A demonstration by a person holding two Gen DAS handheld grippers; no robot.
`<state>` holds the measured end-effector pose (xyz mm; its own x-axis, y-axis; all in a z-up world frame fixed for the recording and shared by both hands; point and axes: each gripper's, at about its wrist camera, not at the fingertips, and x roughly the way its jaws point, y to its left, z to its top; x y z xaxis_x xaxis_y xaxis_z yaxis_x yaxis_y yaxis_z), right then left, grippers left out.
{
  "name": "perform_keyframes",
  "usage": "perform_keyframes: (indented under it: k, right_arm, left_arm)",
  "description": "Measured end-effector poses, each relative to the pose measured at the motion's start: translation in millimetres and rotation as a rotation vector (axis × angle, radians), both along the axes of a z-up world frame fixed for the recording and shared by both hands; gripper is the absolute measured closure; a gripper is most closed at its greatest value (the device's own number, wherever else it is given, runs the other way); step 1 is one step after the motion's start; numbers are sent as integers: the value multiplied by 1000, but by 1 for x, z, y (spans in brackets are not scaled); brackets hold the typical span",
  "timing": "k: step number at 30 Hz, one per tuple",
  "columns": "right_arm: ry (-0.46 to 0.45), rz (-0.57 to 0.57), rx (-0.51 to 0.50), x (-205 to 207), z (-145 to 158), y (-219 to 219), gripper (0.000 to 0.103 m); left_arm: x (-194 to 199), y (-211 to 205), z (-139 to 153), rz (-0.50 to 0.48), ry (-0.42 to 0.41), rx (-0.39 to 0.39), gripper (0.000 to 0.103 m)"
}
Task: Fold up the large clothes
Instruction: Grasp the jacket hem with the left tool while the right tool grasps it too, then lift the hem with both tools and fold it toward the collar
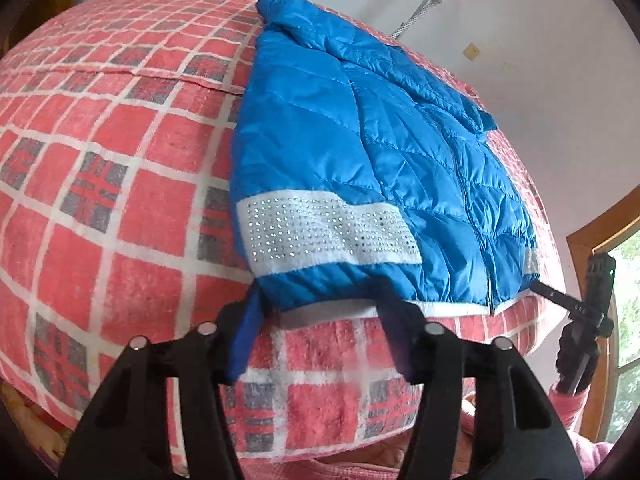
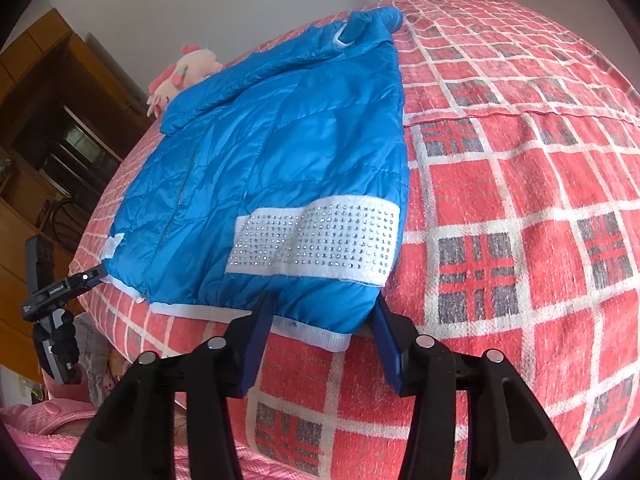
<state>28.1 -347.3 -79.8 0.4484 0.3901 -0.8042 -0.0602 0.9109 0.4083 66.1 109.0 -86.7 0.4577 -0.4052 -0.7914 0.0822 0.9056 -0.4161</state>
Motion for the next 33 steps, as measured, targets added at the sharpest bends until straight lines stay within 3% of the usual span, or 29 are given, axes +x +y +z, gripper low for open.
perform_keyframes:
  k: [2, 3, 7, 9, 11, 14, 20, 28, 33]
  right_arm:
    - [-2, -3, 3, 1, -1, 0, 60]
    - [-3, -5, 4, 1, -1, -1, 65]
    - [-25, 4, 7, 0, 3, -1, 86]
    - [-42, 8, 11, -1, 7, 0, 90]
    - [-55, 12, 14, -2, 9, -1, 91]
    - [-46, 17, -5, -1, 3, 1, 92]
    - [-72, 18, 17, -4, 13, -1, 94]
    - [-244, 60, 72, 9, 88, -1, 95]
    - [-314, 42, 103, 51, 133, -9, 95]
  left_arm:
    - [2, 2, -2, 17, 4, -20, 58]
    - [3, 2, -2, 21, 4, -24, 66]
    - [1, -3, 3, 18, -20, -4, 82]
    - [-2, -5, 10, 8, -53, 7, 89]
    - [-6, -9, 16, -13, -93, 29, 90]
    - [-2, -12, 8, -25, -79, 55, 90]
    - [-3, -4, 15, -21, -97, -17, 94]
    - [15, -13, 83, -58, -259, -67, 96]
    - [61, -15, 120, -47, -335, -57, 96]
